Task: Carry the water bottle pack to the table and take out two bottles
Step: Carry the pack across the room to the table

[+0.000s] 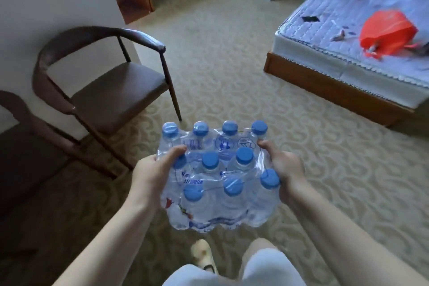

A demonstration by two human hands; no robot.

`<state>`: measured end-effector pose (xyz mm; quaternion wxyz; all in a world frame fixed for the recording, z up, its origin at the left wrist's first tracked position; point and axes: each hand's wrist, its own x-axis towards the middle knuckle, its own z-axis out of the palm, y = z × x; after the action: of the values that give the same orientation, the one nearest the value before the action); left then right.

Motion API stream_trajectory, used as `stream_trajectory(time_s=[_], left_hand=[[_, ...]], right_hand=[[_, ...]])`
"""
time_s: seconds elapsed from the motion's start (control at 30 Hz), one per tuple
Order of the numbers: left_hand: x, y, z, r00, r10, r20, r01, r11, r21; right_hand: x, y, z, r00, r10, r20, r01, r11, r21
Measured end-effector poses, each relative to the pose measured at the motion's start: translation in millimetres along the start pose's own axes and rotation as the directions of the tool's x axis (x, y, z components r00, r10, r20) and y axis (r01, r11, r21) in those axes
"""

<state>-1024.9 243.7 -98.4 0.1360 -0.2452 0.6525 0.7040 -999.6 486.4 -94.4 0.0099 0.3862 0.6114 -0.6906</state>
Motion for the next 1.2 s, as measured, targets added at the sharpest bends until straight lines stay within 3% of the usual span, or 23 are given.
stream_trajectory(time_s=[0.27, 0.57, 0.77, 1.2], left_hand=[[134.1, 88.0, 123.3, 0.996, -0.004, 0.084, -0.003, 0.997, 0.083], [285.0, 174.7, 244.6, 1.0, 0.019, -0.004, -0.019, 1.0, 0.018], [398.7, 237.2, 272.2, 0.999, 0.007, -0.048, -0.006, 1.0, 0.013], [656.2, 402.9, 279.7, 0.995, 0.072, -0.073, -0.062, 0.99, 0.124]], right_hand=[[140.2, -105.6, 4.5, 0.996, 0.016, -0.085, -0.013, 0.999, 0.04], [318.6, -241.6, 32.5, 0.996, -0.026, -0.085, 0.023, 0.999, -0.036], [426.3, -316.5, 96.1, 1.0, 0.006, -0.001, -0.006, 0.997, -0.072], [616.4, -446.3, 286.9, 0.999, 0.047, 0.014, -0.047, 0.998, -0.029]])
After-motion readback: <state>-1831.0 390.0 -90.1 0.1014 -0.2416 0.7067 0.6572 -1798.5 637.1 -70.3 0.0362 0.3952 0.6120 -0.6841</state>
